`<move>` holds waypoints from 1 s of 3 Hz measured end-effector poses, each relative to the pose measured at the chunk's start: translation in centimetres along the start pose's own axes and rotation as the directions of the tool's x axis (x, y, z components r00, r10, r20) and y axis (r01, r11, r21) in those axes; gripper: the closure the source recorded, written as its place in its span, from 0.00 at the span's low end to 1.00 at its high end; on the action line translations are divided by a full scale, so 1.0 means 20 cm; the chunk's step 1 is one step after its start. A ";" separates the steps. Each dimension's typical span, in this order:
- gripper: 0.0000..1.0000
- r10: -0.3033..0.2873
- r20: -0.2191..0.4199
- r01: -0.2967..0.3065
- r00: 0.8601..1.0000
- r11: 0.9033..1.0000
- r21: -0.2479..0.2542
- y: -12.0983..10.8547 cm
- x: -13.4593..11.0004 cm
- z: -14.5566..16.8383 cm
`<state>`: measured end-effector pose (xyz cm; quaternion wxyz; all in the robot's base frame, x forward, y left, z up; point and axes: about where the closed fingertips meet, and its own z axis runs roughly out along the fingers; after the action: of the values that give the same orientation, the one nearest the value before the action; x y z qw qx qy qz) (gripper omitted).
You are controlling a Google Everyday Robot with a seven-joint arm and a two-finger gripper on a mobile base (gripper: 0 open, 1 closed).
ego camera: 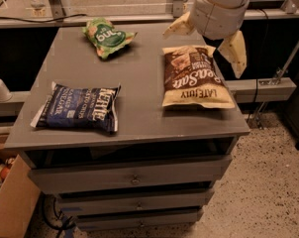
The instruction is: Pick brown chip bag
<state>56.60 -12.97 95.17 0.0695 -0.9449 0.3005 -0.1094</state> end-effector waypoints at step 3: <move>0.00 -0.258 -0.040 0.256 0.965 0.966 -0.039 0.04 0.46 0.14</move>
Offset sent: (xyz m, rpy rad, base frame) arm 0.0788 -0.0764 -0.0011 -0.1994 0.0449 0.2973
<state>64.20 -18.80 93.85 0.0324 -0.9742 0.1788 -0.1338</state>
